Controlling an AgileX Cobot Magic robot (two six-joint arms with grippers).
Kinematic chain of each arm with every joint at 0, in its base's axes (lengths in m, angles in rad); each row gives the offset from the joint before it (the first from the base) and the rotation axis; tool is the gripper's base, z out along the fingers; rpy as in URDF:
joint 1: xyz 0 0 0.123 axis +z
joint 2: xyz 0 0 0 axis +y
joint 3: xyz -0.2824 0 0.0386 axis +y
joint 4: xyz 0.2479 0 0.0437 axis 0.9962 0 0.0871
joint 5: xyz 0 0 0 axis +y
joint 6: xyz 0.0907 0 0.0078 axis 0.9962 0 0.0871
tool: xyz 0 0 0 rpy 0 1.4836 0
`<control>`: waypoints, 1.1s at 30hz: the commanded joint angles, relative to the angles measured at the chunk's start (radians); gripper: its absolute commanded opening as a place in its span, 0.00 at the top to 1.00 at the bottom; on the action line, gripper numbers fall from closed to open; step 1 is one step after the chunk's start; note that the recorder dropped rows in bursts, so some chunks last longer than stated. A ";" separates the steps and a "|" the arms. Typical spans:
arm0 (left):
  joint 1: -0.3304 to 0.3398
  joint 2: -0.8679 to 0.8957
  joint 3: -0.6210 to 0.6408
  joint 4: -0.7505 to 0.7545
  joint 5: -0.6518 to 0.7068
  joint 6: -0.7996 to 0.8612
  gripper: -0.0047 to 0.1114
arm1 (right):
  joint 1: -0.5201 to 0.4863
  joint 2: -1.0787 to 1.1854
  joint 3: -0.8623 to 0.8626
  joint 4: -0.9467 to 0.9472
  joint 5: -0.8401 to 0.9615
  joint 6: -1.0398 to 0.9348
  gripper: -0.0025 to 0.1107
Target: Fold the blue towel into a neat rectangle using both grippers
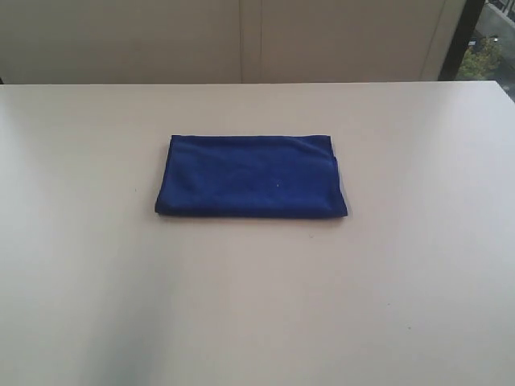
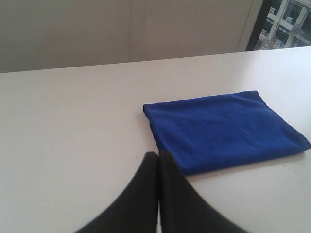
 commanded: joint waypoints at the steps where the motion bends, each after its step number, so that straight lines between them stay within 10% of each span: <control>1: 0.002 -0.007 0.007 -0.014 0.003 0.002 0.96 | -0.004 -0.005 0.001 0.002 -0.010 0.003 0.98; 33: 0.002 -0.007 0.007 -0.014 0.002 0.002 0.96 | -0.163 -0.139 0.168 0.003 -0.028 0.003 0.98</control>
